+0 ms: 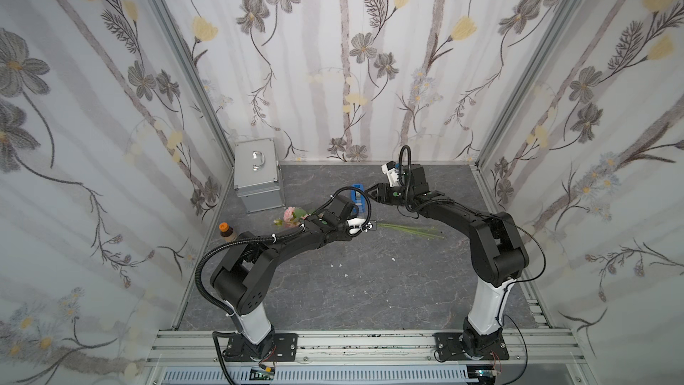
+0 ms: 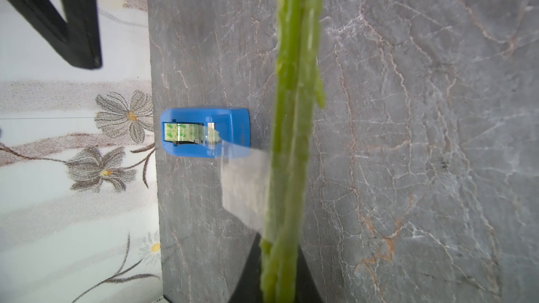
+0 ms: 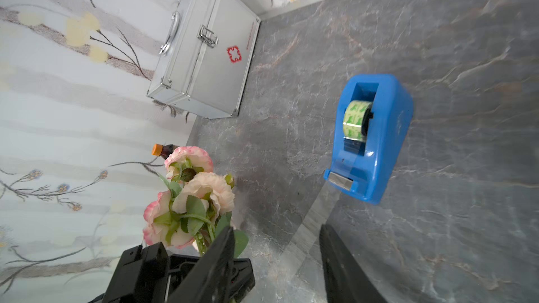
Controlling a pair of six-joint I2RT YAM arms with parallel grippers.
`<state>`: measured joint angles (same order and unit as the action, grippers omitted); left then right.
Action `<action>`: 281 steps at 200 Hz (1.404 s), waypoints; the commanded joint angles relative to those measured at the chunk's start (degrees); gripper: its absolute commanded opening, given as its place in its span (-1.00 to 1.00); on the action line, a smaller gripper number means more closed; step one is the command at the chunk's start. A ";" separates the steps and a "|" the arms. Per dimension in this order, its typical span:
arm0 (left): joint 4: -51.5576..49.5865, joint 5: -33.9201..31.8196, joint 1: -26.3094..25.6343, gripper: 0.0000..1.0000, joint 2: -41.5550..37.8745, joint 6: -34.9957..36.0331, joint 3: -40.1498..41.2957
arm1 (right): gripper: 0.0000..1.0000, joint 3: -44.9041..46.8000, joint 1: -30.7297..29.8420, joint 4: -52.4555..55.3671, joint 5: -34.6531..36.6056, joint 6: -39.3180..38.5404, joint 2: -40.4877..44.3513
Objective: Wrap bouquets with tape
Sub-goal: Wrap the tape around the bouquet, then tear off the tape using the Tape Cutter.
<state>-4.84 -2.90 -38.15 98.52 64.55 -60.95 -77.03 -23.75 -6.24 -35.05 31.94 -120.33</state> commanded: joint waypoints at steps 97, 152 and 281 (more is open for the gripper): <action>-7.76 4.55 0.62 -1.00 2.06 0.84 -4.22 | -0.10 0.24 -1.11 -5.33 -0.37 12.16 -7.26; -9.13 5.60 1.09 -1.00 2.19 -0.08 -5.30 | -0.12 1.05 -1.21 -3.88 0.14 12.58 -7.40; -10.47 5.63 1.13 -1.00 3.87 0.35 -5.89 | -0.47 5.25 -2.31 -11.90 -3.25 18.18 -8.92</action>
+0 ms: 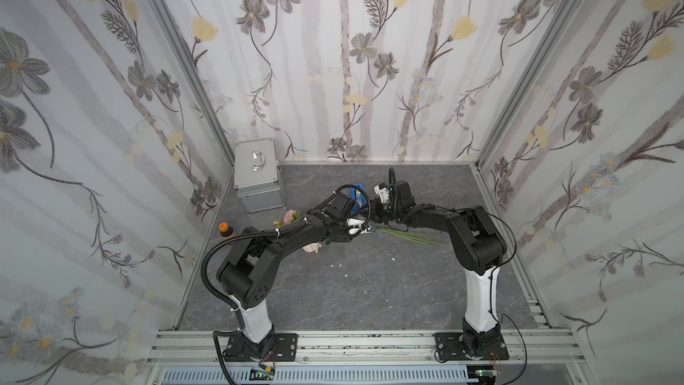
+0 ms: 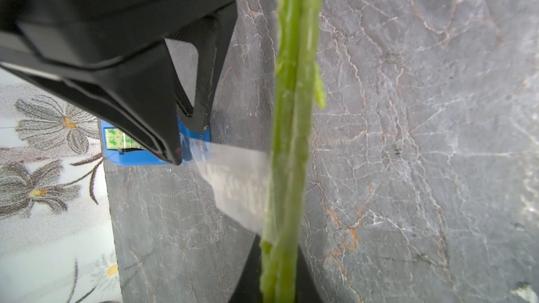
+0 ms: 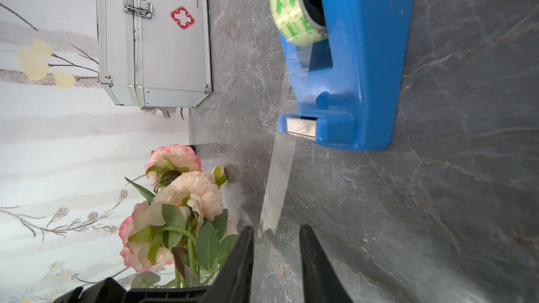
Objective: Wrap bouquets with tape
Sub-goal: Tear off the tape using the Tape Cutter.
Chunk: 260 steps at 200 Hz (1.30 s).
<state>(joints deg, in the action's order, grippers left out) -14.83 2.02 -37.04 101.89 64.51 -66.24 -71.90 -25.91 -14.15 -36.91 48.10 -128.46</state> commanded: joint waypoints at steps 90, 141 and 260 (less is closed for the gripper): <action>-0.54 0.00 0.02 -1.00 1.54 0.75 -1.00 | -1.00 0.36 -0.27 -7.82 -1.77 6.11 -4.74; -0.44 0.26 -0.18 -1.00 0.45 0.77 -0.88 | -1.00 -2.23 -0.34 1.16 1.68 5.07 -6.28; 1.60 3.36 -1.46 -1.00 -3.45 1.22 1.01 | -1.00 -13.07 -4.32 27.91 16.83 8.80 -10.97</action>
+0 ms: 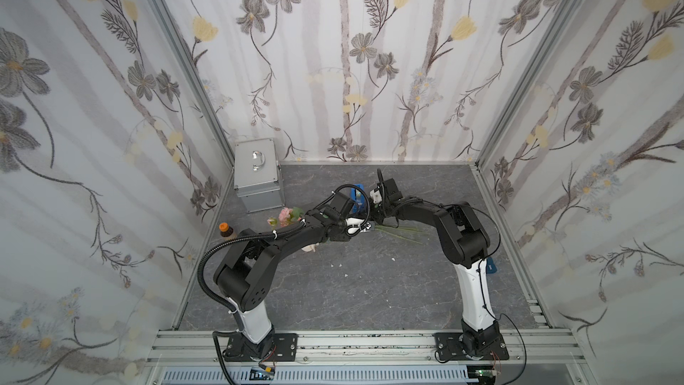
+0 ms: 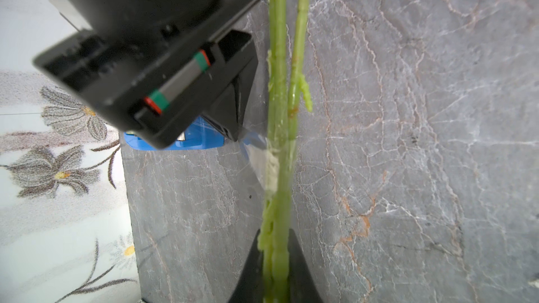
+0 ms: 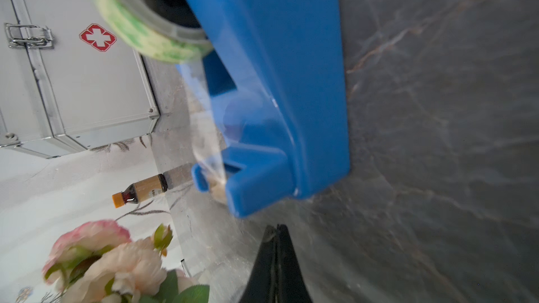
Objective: Wrap bouquets with tape
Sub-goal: Tear off the tape using the Tape Cutter.
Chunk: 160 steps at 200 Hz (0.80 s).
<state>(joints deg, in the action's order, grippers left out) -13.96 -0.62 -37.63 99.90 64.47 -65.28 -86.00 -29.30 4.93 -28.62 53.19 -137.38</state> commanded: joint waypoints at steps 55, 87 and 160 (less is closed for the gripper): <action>1.94 5.81 -1.14 -1.00 -2.35 1.39 0.80 | -1.00 5.37 -1.94 2.09 14.75 5.49 4.80; 1.65 4.36 -1.16 -1.00 -3.77 1.76 1.24 | -0.50 7.27 -1.60 -5.75 14.75 3.48 13.27; -3.43 4.14 -1.22 -1.00 -15.05 6.24 4.15 | 0.25 10.28 5.10 -9.19 9.96 -19.56 33.99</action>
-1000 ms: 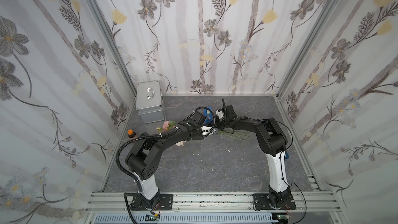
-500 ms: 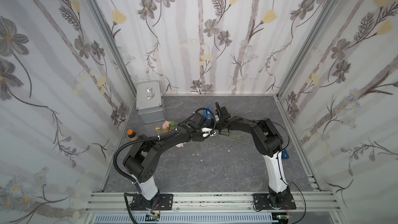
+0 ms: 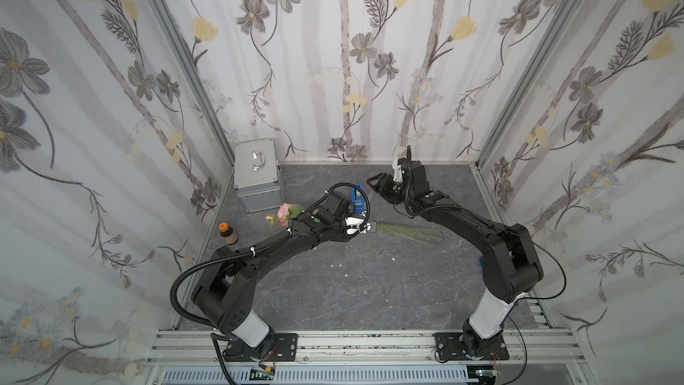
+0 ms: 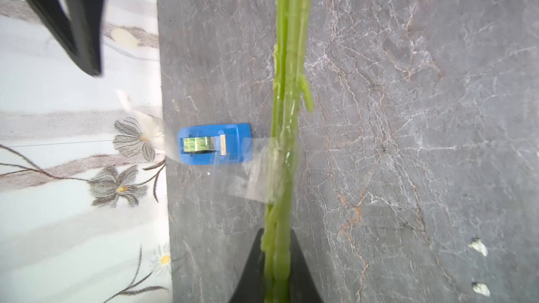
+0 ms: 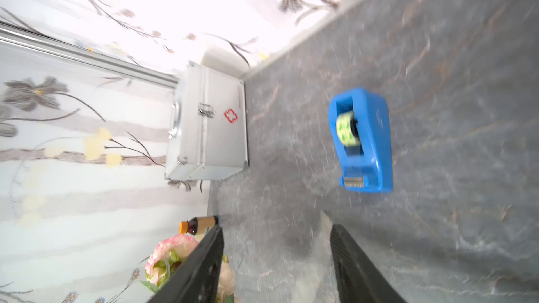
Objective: Wrap bouquets with tape
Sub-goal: Tear off the tape using the Tape Cutter, then wrap the tape around the bouquet.
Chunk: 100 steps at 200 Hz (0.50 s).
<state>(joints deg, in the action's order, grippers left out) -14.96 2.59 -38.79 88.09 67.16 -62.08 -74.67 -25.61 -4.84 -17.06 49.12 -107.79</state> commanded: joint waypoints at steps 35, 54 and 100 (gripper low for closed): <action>-5.23 2.75 -0.07 -1.00 -9.47 8.50 2.85 | 0.36 2.36 1.50 12.53 -1.76 -40.19 14.51; -7.60 3.70 -0.02 -1.00 -11.71 9.35 2.59 | 0.38 5.88 1.37 16.04 -4.79 -45.67 20.50; -10.55 5.58 0.20 -1.00 -15.67 13.14 2.56 | 0.39 16.93 -0.49 17.35 -15.16 -49.27 28.33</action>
<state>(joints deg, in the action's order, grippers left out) -23.07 6.22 -38.68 73.45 76.18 -59.44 -60.66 -24.95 9.93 -24.60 5.63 -81.17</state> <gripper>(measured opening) 0.112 0.695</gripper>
